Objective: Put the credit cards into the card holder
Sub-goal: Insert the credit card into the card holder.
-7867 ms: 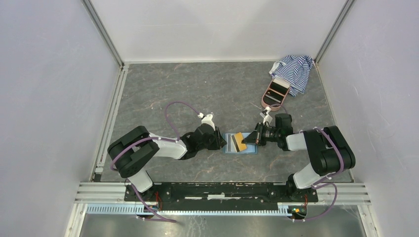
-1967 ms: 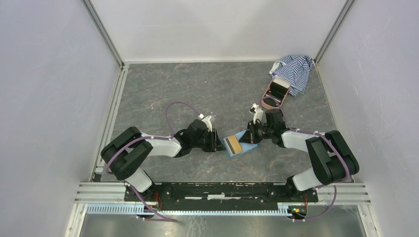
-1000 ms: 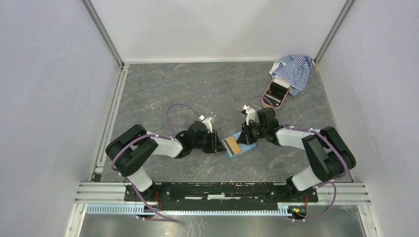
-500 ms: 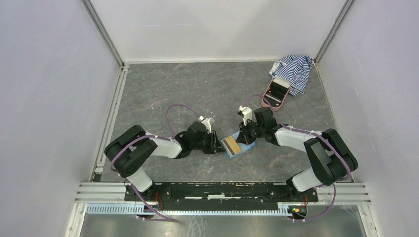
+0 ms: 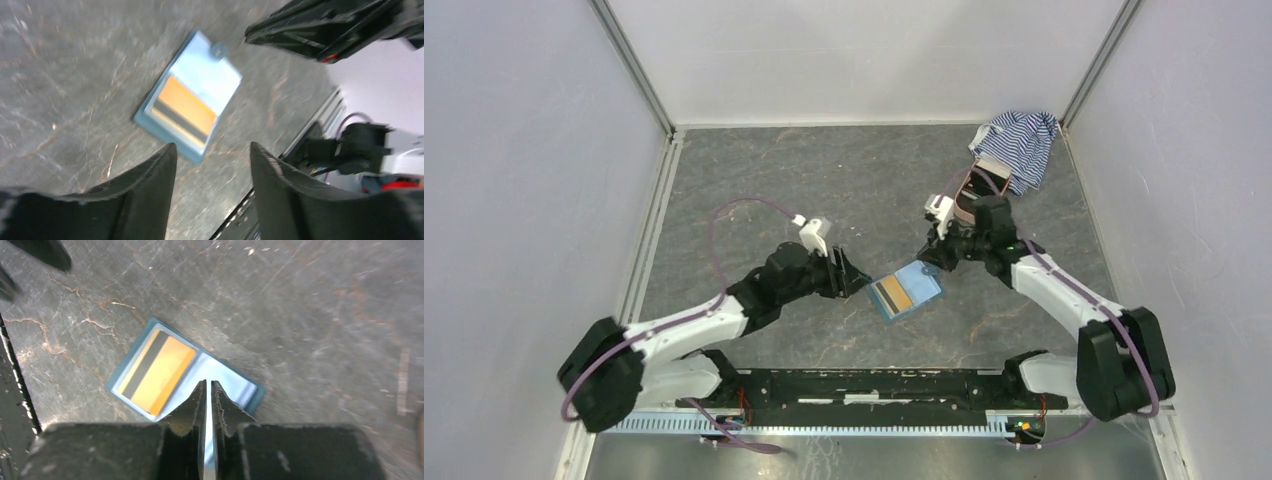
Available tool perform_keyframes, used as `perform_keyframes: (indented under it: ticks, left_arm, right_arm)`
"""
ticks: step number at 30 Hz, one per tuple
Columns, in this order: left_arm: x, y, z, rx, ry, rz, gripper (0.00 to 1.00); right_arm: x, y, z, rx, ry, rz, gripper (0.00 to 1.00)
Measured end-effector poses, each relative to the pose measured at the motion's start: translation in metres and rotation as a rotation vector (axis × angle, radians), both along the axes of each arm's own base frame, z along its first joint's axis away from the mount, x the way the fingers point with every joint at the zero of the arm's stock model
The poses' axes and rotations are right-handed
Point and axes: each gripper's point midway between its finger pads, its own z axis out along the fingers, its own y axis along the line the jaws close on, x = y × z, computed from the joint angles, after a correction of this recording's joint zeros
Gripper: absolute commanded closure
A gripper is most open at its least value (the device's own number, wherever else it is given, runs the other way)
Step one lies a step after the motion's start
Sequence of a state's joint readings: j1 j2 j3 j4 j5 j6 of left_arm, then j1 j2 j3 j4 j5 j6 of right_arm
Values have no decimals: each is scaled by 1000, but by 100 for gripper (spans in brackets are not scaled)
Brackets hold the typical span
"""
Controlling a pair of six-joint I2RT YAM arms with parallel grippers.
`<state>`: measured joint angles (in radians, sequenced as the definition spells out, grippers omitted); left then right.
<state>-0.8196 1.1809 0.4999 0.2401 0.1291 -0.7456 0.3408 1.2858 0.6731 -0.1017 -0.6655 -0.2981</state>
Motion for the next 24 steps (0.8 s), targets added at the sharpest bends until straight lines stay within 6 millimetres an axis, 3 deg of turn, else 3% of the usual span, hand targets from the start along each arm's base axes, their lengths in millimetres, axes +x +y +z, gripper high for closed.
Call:
perform_keyframes:
  ticks: [3, 8, 10, 15, 19, 24]
  left_arm:
    - [5, 10, 45, -70, -129, 39, 3]
    - [3, 27, 104, -184, -271, 97, 0]
    - [-1, 32, 119, -218, -300, 100, 0]
    - [-12, 39, 132, -249, -316, 82, 0]
    - [-20, 42, 139, -272, -322, 69, 0]
    - [-22, 43, 143, -283, -326, 67, 0]
  right_arm:
    - [10, -24, 25, 15, -99, -12, 69]
    - [17, -59, 65, 0, -271, -75, 47]
    - [18, -68, 78, -14, -317, -97, 44]
    - [35, -90, 109, -56, -366, -166, 40]
    - [64, -103, 133, -109, -395, -211, 41]
    - [105, -120, 138, -228, -410, -239, 42]
